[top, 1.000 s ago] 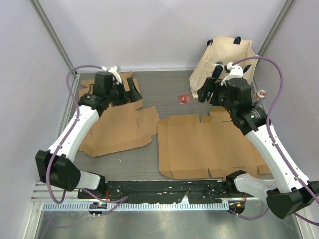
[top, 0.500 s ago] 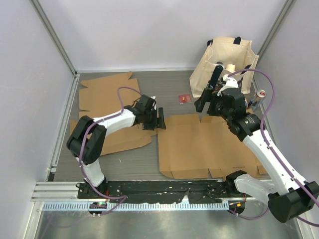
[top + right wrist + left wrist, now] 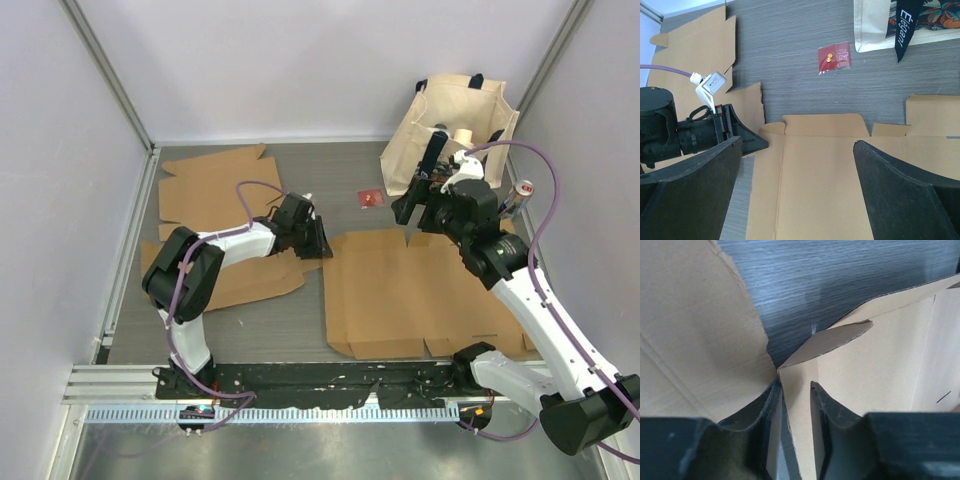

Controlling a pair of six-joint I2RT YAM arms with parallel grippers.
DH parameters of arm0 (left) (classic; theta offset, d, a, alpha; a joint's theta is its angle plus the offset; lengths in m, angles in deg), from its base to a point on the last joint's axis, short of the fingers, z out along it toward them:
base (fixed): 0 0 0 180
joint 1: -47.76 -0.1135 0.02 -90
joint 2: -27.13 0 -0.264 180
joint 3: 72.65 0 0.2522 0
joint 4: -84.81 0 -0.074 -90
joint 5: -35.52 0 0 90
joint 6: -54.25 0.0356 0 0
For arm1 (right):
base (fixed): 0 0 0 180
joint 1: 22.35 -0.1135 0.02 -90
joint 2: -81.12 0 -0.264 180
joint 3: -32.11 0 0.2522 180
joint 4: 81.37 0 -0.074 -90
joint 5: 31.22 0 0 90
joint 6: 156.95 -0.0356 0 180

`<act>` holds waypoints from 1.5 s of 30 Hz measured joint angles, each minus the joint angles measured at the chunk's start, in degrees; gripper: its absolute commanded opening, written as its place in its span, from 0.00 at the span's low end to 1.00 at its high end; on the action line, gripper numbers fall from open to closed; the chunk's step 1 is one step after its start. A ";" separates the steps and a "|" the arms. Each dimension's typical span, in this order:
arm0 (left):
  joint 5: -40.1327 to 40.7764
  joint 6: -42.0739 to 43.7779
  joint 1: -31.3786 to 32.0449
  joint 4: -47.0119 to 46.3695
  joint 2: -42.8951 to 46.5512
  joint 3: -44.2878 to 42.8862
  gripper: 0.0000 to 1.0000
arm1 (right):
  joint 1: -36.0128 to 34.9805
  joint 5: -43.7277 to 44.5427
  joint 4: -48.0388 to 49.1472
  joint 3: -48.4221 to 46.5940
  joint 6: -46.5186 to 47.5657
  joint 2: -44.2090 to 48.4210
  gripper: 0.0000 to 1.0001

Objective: Fold the paper box

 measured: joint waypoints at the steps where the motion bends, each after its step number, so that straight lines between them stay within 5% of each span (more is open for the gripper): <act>1: -0.24 -0.22 0.04 -0.39 -0.11 0.02 0.18 | -0.02 0.00 0.24 0.17 -0.15 0.00 0.98; 5: -0.66 -0.37 0.09 -1.05 -0.11 0.02 0.00 | -0.02 0.02 0.96 1.20 -1.20 0.00 0.98; 13: 0.50 1.20 0.11 3.02 8.48 -0.61 0.00 | -0.02 3.15 1.22 2.14 -3.54 -0.74 0.98; 23: 4.76 4.44 0.11 7.74 29.97 -0.50 0.00 | 3.19 19.56 -6.82 -7.61 -15.13 -13.66 0.99; 29: 5.51 5.11 0.09 8.02 34.77 4.31 0.00 | 12.11 20.17 -11.78 -18.36 -25.79 -25.40 0.94; 38: 5.44 7.32 0.11 8.11 38.60 7.41 0.00 | 14.27 16.33 -12.22 -13.27 -39.89 -28.52 0.89; 41: 5.31 8.17 0.11 7.82 40.33 7.63 0.00 | 14.71 15.17 -10.97 -13.22 -42.25 -29.70 0.82; 45: 4.90 9.07 0.09 6.99 41.86 8.98 0.00 | 14.80 14.34 -8.44 -12.55 -44.11 -31.54 0.57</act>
